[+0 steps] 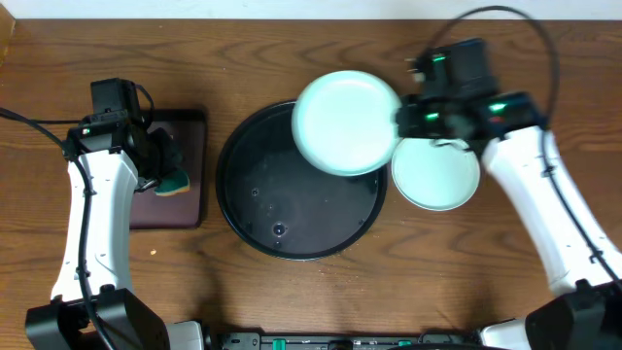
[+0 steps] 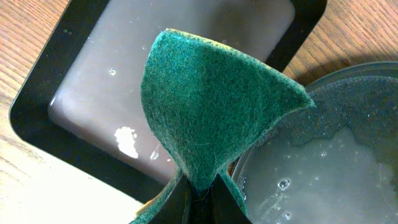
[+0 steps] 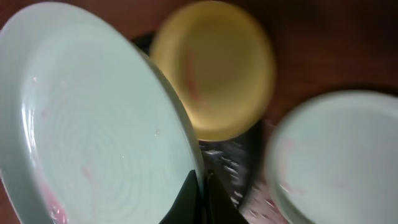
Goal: Clean dirty plates on tray and stack at the side
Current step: 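Lift the second green plate and stack it on the first, then release the stacked plate and raise the right gripper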
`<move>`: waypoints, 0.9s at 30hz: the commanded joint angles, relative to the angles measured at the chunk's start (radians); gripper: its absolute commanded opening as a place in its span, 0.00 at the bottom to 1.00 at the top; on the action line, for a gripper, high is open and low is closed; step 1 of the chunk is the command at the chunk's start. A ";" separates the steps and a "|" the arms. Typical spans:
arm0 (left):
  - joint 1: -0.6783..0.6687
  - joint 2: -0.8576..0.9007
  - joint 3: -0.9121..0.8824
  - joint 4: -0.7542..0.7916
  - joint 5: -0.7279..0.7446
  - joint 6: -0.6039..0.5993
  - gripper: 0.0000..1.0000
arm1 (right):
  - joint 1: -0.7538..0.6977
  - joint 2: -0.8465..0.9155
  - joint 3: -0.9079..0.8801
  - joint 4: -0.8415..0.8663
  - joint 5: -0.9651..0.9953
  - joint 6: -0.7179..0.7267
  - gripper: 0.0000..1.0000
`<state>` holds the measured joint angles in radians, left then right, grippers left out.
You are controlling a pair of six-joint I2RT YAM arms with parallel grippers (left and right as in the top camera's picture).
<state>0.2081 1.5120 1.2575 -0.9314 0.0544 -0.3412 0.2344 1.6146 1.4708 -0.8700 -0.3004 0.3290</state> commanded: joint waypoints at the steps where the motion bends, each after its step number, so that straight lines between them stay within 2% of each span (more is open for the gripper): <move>1: 0.006 0.004 0.005 0.002 0.002 0.013 0.07 | -0.110 -0.011 0.005 -0.060 0.028 -0.009 0.01; 5: 0.006 0.004 0.005 0.006 0.002 0.013 0.07 | -0.195 -0.004 -0.005 -0.131 0.208 -0.021 0.01; 10: 0.006 0.004 0.005 0.006 0.002 0.013 0.07 | -0.257 -0.004 -0.094 -0.103 0.274 -0.023 0.01; 20: 0.006 0.004 0.005 0.008 0.002 0.013 0.08 | -0.300 -0.004 -0.380 0.146 0.278 -0.008 0.01; 25: 0.006 0.004 0.005 0.008 0.002 0.013 0.07 | -0.300 -0.004 -0.464 0.254 0.278 -0.008 0.02; 26: 0.006 0.004 0.005 0.008 0.002 0.013 0.08 | -0.300 -0.004 -0.471 0.260 0.278 -0.008 0.08; 27: 0.006 0.004 0.005 0.008 0.002 0.013 0.07 | -0.300 -0.004 -0.472 0.263 0.278 -0.008 0.19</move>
<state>0.2081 1.5124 1.2575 -0.9234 0.0540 -0.3393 -0.0578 1.6146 1.0115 -0.6193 -0.0292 0.3290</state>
